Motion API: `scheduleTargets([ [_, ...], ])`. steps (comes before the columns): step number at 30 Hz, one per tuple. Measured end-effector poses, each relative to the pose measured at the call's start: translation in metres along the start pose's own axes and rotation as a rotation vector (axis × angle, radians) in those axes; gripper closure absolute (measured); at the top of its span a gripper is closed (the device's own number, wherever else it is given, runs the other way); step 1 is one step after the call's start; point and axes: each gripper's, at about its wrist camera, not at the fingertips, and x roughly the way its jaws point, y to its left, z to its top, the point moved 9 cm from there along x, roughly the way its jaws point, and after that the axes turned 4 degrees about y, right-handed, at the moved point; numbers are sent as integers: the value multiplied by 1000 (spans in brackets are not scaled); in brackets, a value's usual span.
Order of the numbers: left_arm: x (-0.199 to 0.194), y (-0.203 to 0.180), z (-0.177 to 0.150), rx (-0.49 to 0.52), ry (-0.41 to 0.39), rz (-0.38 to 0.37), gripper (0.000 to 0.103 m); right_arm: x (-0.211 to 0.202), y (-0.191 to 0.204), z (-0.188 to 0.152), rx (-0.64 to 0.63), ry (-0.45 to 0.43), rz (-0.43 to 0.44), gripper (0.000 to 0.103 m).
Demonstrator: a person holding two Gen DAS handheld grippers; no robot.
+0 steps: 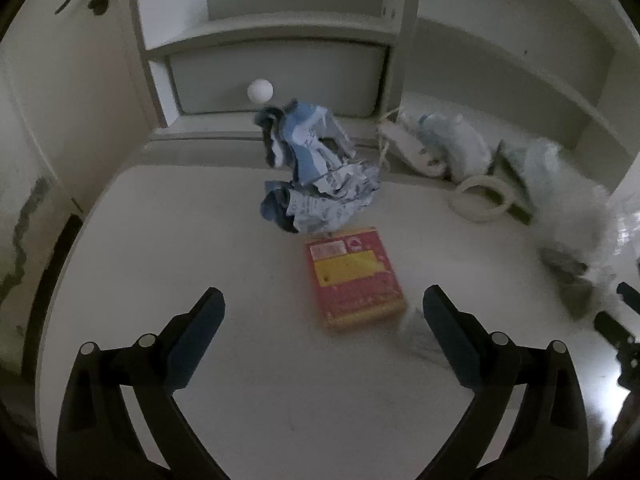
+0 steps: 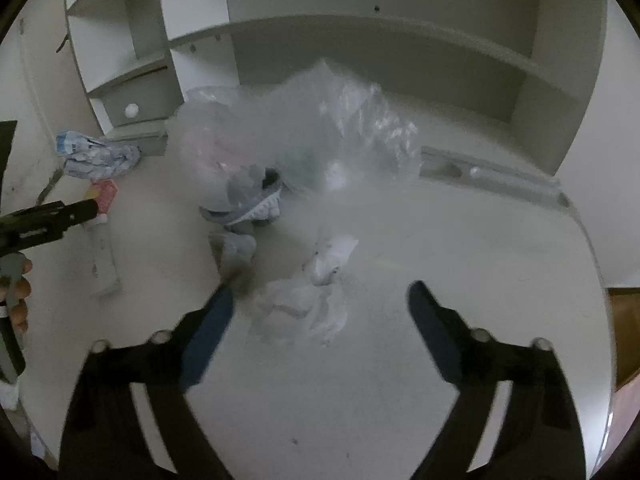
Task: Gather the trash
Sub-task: 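Grasp the pink box with the left tool while the right tool grasps the white tissue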
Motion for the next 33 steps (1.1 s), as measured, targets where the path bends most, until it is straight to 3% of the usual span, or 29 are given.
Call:
scheduleTargets([
  [3, 8, 3, -2, 8, 1, -6, 11, 8, -2, -1, 4, 12, 16, 30],
  [5, 7, 2, 2, 16, -20, -21, 34, 8, -1, 1, -2, 3, 24, 42],
  [6, 5, 1, 3, 21, -31, -26, 58, 7, 0, 2, -1, -2, 32, 58],
  [7, 4, 1, 2, 22, -37, -30, 61, 6, -1, 1, 10, -7, 38, 59],
  [14, -6, -2, -7, -57, -57, -140, 61, -10, -22, -1, 108, -68, 43, 60],
  [24, -35, -5, -31, -36, -115, -127, 61, -26, -32, -22, 130, -73, 4, 60],
  [33, -34, -5, -42, -39, -80, -150, 61, -28, -26, -23, 85, -70, -50, 60],
])
